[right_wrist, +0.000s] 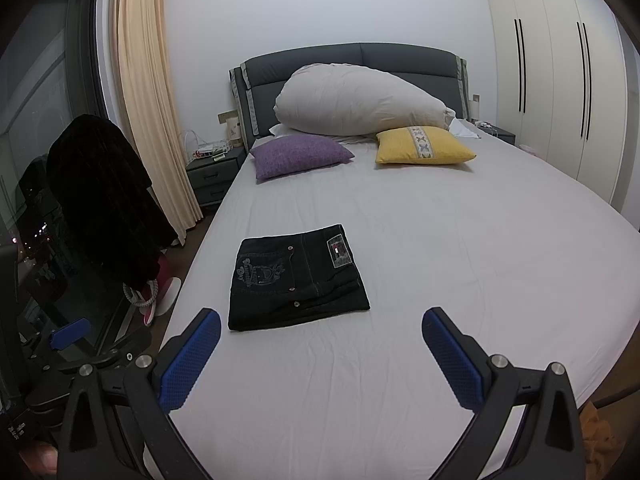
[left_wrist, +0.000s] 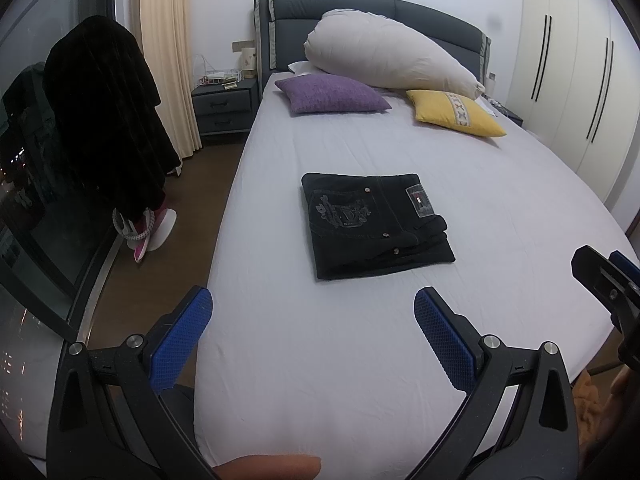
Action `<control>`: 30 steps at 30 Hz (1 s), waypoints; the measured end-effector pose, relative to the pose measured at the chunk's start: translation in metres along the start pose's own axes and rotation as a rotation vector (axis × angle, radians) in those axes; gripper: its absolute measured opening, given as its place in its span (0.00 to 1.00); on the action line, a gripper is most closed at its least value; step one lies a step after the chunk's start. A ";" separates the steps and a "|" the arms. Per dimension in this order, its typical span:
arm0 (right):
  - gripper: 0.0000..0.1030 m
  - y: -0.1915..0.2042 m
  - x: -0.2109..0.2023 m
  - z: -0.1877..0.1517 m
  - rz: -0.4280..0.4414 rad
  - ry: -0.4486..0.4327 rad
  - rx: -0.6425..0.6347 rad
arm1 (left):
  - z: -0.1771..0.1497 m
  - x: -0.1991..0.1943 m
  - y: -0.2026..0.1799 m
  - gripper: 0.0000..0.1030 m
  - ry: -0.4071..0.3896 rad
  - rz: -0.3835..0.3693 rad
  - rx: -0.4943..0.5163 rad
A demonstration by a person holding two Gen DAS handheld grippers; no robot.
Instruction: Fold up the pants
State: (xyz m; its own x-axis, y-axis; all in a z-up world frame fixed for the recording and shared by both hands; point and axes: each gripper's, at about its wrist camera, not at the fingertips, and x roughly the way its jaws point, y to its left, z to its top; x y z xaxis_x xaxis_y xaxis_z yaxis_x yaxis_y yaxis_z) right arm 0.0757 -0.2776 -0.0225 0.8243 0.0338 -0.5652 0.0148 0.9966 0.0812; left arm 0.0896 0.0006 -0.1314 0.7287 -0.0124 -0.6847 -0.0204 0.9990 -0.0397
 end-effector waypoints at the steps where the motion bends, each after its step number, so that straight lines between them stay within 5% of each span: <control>1: 1.00 -0.001 0.000 0.001 0.000 0.000 0.000 | 0.000 0.000 0.000 1.00 0.000 0.000 -0.001; 30: 1.00 0.000 -0.001 -0.001 0.001 0.004 0.001 | -0.003 -0.001 -0.002 1.00 0.007 -0.001 -0.003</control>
State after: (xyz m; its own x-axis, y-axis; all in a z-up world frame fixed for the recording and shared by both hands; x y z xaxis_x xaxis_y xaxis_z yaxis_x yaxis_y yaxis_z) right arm 0.0744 -0.2776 -0.0228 0.8220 0.0356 -0.5684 0.0144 0.9964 0.0831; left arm 0.0866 -0.0018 -0.1330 0.7238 -0.0139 -0.6898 -0.0213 0.9989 -0.0425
